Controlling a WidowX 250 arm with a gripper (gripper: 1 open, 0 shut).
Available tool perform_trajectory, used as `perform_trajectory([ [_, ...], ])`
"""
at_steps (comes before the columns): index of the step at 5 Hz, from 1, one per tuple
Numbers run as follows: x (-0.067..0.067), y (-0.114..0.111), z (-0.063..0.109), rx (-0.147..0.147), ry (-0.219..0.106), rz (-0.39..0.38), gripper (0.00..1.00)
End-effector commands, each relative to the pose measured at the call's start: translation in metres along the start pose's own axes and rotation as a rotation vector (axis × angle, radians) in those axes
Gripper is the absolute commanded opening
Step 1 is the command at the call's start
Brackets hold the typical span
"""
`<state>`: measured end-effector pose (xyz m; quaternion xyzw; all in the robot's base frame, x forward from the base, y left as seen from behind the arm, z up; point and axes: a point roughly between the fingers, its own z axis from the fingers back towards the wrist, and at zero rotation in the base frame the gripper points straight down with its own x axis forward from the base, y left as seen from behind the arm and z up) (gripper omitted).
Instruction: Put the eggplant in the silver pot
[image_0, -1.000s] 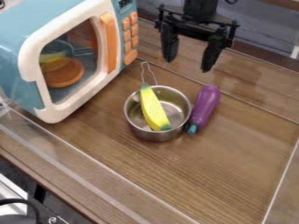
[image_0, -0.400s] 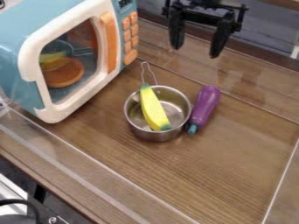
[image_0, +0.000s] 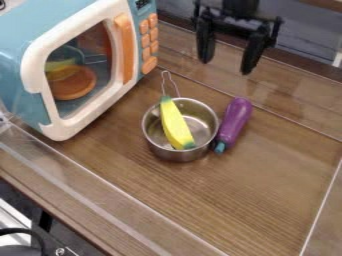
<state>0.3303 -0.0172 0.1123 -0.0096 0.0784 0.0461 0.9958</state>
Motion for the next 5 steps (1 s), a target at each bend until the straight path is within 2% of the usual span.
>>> perform_trajectory([
  [1, 0.004, -0.008, 0.006, -0.018, -0.054, 0.01, 1.0],
  [3, 0.004, -0.006, 0.023, -0.024, -0.063, 0.007, 1.0],
  [5, 0.001, 0.004, 0.015, -0.058, -0.08, 0.198, 1.0],
])
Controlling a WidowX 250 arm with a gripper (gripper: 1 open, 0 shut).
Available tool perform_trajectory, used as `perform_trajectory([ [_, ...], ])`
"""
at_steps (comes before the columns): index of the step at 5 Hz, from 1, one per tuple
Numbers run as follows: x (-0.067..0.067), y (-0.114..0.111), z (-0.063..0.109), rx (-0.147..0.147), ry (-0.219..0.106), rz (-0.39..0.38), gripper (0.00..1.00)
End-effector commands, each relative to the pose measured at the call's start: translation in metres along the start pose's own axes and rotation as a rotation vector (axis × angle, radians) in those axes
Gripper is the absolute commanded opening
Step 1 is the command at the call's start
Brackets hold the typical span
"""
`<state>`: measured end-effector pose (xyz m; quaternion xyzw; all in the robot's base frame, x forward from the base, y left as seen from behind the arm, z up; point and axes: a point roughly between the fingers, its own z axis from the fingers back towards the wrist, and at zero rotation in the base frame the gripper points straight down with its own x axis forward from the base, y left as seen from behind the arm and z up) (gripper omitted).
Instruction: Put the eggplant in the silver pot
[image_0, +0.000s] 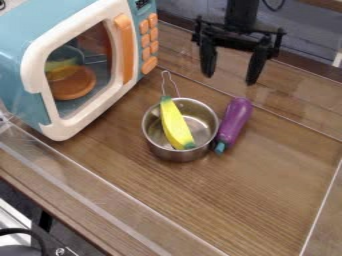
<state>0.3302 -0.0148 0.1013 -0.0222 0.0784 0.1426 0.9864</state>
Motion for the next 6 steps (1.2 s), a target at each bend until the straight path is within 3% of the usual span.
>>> perform_trajectory([
  [1, -0.005, -0.001, 0.03, -0.03, -0.084, -0.04, 1.0],
  [2, -0.008, -0.004, 0.034, -0.034, -0.089, -0.084, 1.0],
  [4, 0.006, -0.016, 0.026, -0.027, -0.092, -0.205, 1.0],
  [6, -0.003, -0.031, 0.024, -0.039, -0.106, -0.204, 1.0],
])
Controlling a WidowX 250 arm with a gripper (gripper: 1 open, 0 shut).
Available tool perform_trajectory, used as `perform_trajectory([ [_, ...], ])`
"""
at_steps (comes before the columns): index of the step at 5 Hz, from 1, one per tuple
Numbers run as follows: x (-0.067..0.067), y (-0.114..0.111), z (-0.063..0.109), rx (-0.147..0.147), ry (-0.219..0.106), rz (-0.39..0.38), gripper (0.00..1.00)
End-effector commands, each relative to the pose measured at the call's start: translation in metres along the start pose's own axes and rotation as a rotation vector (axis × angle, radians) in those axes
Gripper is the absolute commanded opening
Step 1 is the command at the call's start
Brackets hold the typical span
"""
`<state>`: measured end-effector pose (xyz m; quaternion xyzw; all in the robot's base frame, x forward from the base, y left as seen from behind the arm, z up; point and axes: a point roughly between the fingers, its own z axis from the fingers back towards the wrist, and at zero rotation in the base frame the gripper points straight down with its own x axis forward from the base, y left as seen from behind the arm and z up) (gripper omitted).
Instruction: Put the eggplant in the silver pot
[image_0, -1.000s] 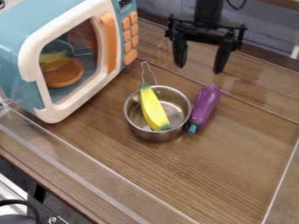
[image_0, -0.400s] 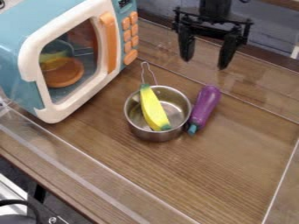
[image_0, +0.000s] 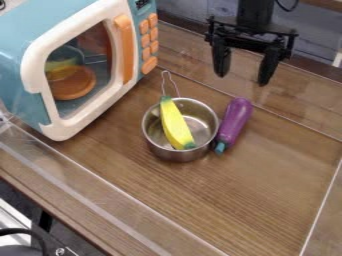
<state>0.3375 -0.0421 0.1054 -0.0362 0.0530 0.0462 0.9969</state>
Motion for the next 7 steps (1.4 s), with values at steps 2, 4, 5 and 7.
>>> perform_trajectory([
  [2, 0.003, -0.018, 0.001, -0.016, -0.066, -0.034, 1.0],
  [4, 0.005, -0.029, -0.011, -0.01, -0.066, -0.177, 1.0],
  [5, 0.009, -0.029, -0.012, -0.01, -0.069, -0.234, 1.0],
  [7, 0.014, -0.03, 0.009, -0.011, -0.076, -0.258, 1.0],
])
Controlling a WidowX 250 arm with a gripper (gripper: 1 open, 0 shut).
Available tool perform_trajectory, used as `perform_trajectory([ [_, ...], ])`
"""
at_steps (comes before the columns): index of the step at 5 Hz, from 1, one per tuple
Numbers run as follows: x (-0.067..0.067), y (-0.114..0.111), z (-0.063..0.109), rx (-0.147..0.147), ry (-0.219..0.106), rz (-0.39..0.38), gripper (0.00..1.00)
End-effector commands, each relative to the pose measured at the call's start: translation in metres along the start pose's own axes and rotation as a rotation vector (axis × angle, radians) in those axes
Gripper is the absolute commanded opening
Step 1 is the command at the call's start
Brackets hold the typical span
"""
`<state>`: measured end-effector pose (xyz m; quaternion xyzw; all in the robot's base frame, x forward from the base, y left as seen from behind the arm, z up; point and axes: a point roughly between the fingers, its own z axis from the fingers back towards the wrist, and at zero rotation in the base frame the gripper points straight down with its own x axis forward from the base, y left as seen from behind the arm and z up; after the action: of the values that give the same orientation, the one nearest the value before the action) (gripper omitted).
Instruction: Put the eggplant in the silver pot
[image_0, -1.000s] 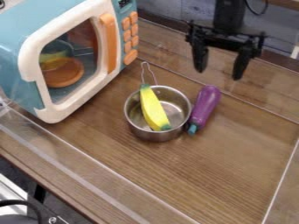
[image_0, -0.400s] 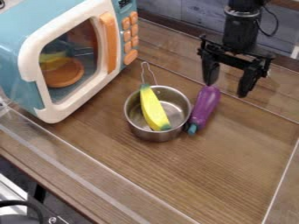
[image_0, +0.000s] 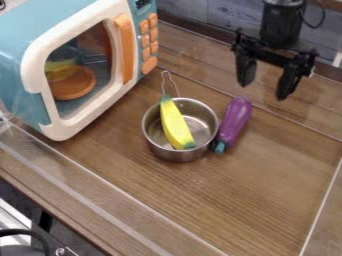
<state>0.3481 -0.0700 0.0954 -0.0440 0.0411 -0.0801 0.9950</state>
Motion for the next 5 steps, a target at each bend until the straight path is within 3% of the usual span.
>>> perform_trajectory([
  [1, 0.009, -0.004, 0.018, -0.004, -0.072, 0.058, 1.0],
  [3, 0.018, -0.009, 0.012, -0.009, -0.083, 0.171, 1.0],
  [5, 0.013, -0.022, 0.013, -0.008, -0.08, 0.165, 1.0],
])
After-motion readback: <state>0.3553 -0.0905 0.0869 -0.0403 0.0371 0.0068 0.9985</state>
